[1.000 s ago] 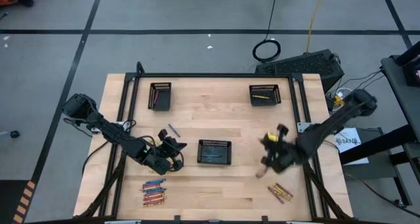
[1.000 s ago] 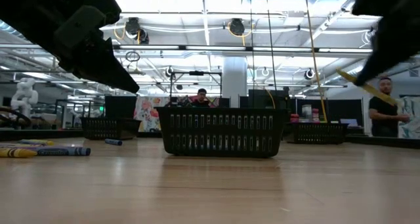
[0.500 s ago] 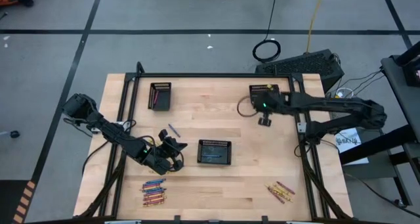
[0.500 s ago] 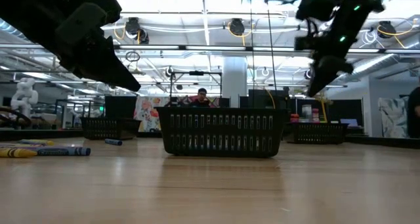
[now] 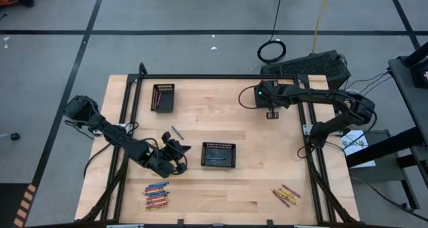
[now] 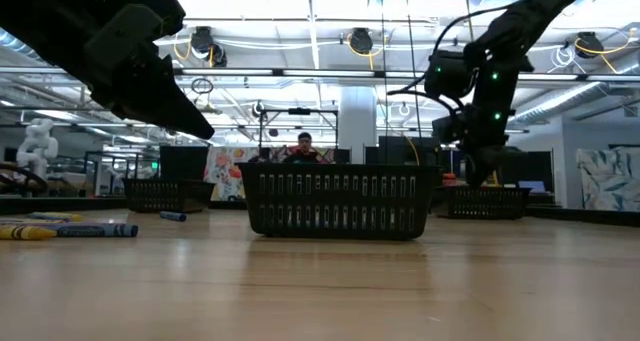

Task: Sort crayons
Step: Put the yellow crayon into the top right black bin, then put the blue crayon into the bottom black bin

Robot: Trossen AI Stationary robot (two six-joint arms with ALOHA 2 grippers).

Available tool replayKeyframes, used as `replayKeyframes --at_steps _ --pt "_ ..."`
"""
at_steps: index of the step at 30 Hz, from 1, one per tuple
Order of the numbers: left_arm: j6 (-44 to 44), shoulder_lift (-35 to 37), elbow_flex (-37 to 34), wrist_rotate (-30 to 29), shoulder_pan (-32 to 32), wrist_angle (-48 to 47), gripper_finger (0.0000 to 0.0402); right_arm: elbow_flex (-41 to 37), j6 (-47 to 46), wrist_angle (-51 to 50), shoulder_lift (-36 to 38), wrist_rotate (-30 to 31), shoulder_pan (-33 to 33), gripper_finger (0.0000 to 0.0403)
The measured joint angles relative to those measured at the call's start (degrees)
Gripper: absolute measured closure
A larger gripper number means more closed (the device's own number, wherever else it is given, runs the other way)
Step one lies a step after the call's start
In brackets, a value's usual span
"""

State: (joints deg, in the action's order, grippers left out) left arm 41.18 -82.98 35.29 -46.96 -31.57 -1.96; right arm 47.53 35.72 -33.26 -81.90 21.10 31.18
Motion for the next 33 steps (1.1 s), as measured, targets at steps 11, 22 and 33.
replayKeyframes --at_steps 11,22,33 --pt "0.1 0.0 0.0 0.0 0.1 0.0 0.0402 2.7 -12.9 1.0 8.7 10.0 -1.1 0.0253" --pt "0.0 0.9 0.0 -0.6 0.1 0.0 0.0402 0.5 -38.9 9.9 18.7 -12.0 -17.6 0.0301" --pt "-3.6 8.9 0.0 -1.9 0.1 -2.6 0.0402 -8.3 -48.1 35.6 13.3 2.9 -43.0 0.0371"
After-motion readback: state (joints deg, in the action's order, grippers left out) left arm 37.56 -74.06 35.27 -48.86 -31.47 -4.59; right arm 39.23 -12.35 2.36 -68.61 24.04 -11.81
